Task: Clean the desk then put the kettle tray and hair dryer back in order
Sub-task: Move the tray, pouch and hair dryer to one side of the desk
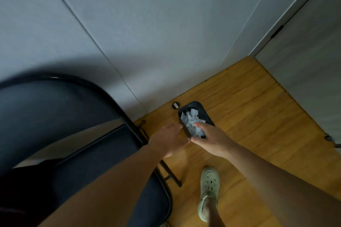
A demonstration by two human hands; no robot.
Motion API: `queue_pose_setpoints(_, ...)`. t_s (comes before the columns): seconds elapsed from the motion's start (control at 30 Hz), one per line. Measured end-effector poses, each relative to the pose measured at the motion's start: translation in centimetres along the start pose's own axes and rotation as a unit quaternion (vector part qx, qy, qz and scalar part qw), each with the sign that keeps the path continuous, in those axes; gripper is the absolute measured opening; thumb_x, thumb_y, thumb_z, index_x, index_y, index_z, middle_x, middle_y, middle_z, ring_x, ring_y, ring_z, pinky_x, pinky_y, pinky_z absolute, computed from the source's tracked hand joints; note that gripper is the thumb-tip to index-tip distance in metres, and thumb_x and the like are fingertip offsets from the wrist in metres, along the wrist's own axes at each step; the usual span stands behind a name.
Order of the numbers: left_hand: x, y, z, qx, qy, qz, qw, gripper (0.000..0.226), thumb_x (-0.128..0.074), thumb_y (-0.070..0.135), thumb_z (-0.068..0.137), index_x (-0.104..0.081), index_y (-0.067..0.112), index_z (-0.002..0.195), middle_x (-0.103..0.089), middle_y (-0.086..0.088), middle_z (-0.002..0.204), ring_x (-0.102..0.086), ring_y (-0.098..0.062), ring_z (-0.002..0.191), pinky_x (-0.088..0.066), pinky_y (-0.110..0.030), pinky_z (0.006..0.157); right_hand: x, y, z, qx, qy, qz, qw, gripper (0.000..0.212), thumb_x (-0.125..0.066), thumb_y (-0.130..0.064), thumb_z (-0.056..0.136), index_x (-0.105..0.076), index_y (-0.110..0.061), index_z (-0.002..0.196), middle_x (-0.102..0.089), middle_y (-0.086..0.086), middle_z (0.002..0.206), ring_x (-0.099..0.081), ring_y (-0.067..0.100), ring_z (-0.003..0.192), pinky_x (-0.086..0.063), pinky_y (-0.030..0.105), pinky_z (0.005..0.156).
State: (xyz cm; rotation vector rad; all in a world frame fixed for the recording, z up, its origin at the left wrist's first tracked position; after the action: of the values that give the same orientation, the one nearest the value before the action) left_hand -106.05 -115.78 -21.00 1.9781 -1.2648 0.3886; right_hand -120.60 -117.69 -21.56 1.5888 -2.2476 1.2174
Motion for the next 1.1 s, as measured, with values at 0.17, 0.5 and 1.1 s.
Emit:
queue_pose_setpoints(0.17,3.4,-1.3,-7.9,-0.015,0.008,0.003,1.0,0.064,-0.038,0.06,0.099,-0.036,0.025,0.153,-0.039,0.0,0.157,-0.036,-0.024,0.144,-0.035,-0.046,0.114,-0.8,-5.5,-5.8,0.011,0.019,-0.04,0.999,0.069,-0.049,-0.057,0.098,-0.031,-0.027,0.157,-0.035,-0.006,0.162,-0.035,0.016,0.147,-0.035,0.035,0.116)
queue_pose_setpoints(0.5,2.5,-7.2,-19.9,0.008,0.051,0.024,0.998,0.079,-0.026,0.075,0.093,-0.033,0.025,0.153,-0.03,0.0,0.161,-0.022,-0.021,0.15,-0.033,-0.047,0.114,-6.9,-13.0,-14.1,0.041,0.041,-0.16,0.985,0.071,-0.032,-0.064,0.101,-0.025,-0.023,0.159,-0.023,-0.003,0.167,-0.021,0.019,0.153,-0.027,0.044,0.122)
queue_pose_setpoints(1.1,-2.1,-31.8,-44.4,0.141,0.175,-0.091,0.97,0.073,-0.031,0.071,0.095,-0.037,0.025,0.151,-0.037,0.001,0.158,-0.031,-0.021,0.145,-0.035,-0.044,0.113,-30.7,-31.2,-21.7,0.154,-0.023,-0.312,0.937,0.071,-0.029,-0.062,0.102,-0.023,-0.022,0.16,-0.018,-0.005,0.168,-0.018,0.018,0.154,-0.027,0.04,0.12)
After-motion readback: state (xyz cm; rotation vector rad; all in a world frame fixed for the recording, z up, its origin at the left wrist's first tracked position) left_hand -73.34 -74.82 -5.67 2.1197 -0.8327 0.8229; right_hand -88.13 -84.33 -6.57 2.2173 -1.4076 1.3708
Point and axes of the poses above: each hand's wrist, its own z-axis towards the middle knuckle, its own x-axis out of the back of the hand, y = z × x, the point moved 9 cm from there along z, towards the middle knuckle
